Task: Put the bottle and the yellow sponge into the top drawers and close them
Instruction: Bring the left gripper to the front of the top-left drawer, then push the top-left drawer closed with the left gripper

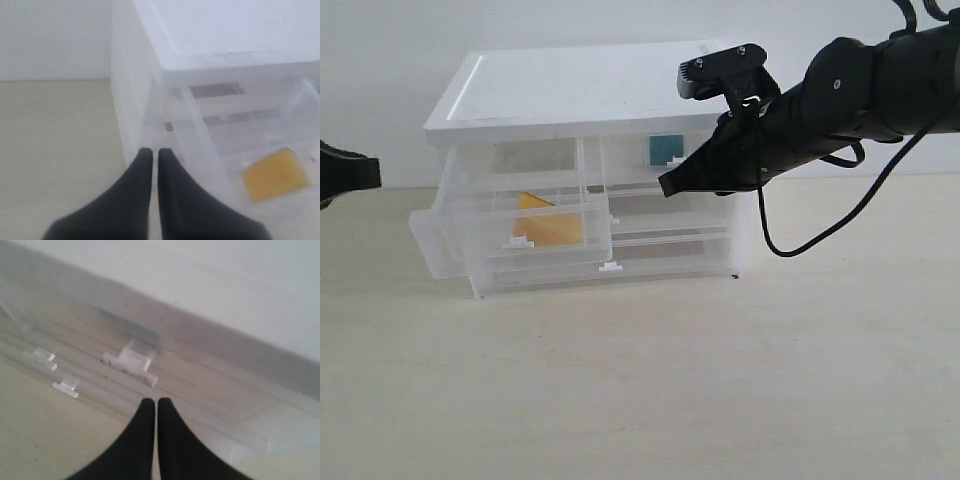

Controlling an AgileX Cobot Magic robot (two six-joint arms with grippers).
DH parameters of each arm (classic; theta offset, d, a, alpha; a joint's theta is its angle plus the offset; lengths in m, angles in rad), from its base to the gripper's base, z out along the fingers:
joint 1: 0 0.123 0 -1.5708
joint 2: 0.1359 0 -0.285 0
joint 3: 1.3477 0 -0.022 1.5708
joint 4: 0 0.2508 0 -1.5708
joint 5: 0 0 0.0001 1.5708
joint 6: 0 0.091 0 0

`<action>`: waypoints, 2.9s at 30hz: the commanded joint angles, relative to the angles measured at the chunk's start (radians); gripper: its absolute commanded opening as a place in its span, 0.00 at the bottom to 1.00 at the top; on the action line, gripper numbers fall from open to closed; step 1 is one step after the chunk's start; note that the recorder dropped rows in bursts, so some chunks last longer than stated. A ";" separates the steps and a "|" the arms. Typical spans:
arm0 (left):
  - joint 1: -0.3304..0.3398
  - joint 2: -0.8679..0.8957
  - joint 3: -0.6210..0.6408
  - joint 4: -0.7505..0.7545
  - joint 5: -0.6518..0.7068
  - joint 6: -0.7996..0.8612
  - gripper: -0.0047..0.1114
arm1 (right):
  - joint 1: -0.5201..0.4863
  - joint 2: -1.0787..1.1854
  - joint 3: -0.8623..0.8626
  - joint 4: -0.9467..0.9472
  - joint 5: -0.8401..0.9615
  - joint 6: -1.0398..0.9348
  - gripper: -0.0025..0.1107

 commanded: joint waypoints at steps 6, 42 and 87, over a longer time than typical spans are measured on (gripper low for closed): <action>-0.135 -0.097 0.232 -0.108 -0.226 -0.008 0.07 | 0.001 0.001 -0.004 -0.009 -0.017 0.001 0.02; -0.169 0.266 -0.112 -0.260 -0.034 0.291 0.07 | 0.001 0.001 -0.004 -0.009 -0.045 -0.015 0.02; -0.165 0.425 -0.379 -0.260 0.070 0.434 0.07 | 0.001 0.001 -0.004 -0.013 -0.002 -0.007 0.02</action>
